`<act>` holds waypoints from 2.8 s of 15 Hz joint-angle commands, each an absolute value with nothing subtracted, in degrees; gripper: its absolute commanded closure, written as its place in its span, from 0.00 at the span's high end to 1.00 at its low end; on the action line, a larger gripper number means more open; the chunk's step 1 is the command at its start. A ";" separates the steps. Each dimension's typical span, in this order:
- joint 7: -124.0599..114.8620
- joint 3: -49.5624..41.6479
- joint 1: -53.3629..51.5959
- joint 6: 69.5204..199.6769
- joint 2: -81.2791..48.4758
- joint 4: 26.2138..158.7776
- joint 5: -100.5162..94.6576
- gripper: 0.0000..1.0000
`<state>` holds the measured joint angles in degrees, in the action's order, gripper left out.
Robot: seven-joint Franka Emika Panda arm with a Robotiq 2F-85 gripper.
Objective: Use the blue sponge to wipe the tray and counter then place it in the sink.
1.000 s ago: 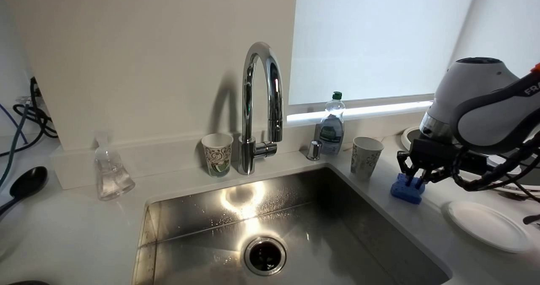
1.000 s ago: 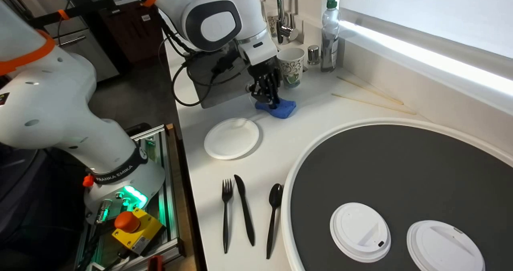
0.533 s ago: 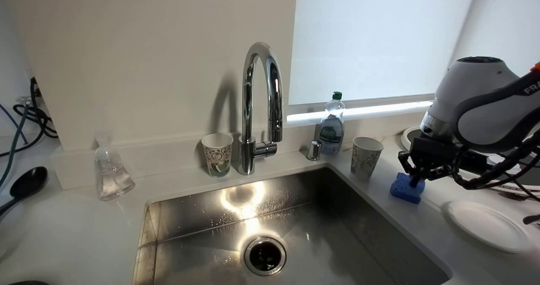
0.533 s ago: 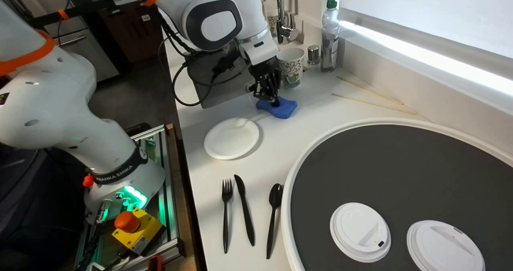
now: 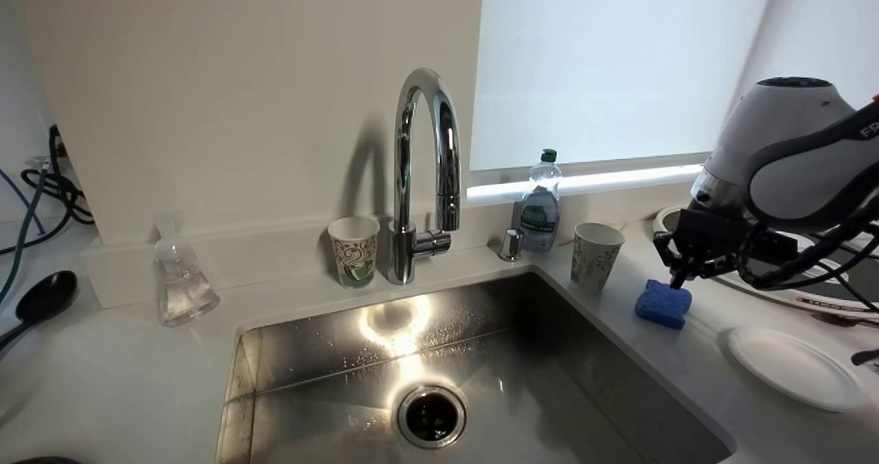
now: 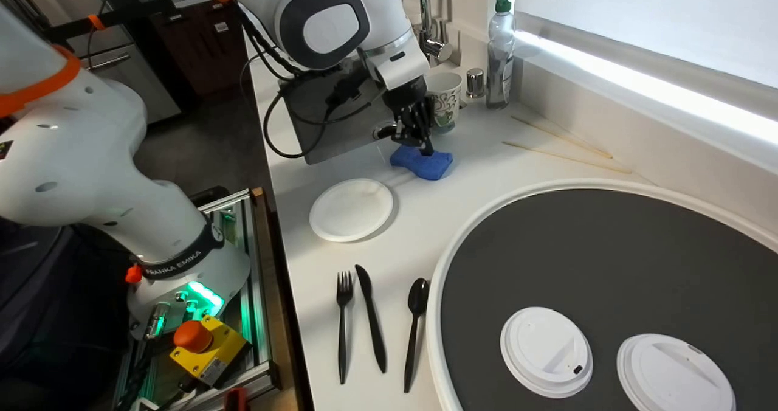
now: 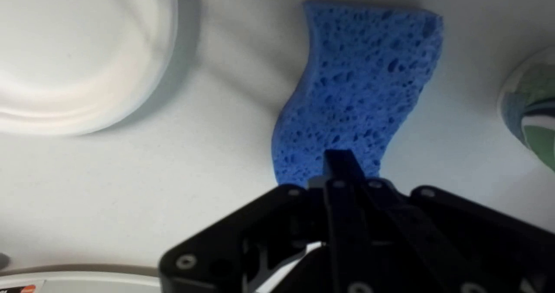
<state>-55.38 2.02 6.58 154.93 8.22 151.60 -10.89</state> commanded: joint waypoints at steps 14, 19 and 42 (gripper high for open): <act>-42.70 1.67 3.90 154.36 7.02 152.12 0.49 1.00; -42.29 1.56 3.74 155.45 5.28 152.10 0.44 1.00; -42.75 1.42 2.68 159.76 1.63 151.39 0.16 0.13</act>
<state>-43.52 1.68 3.38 157.89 3.12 151.12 -0.89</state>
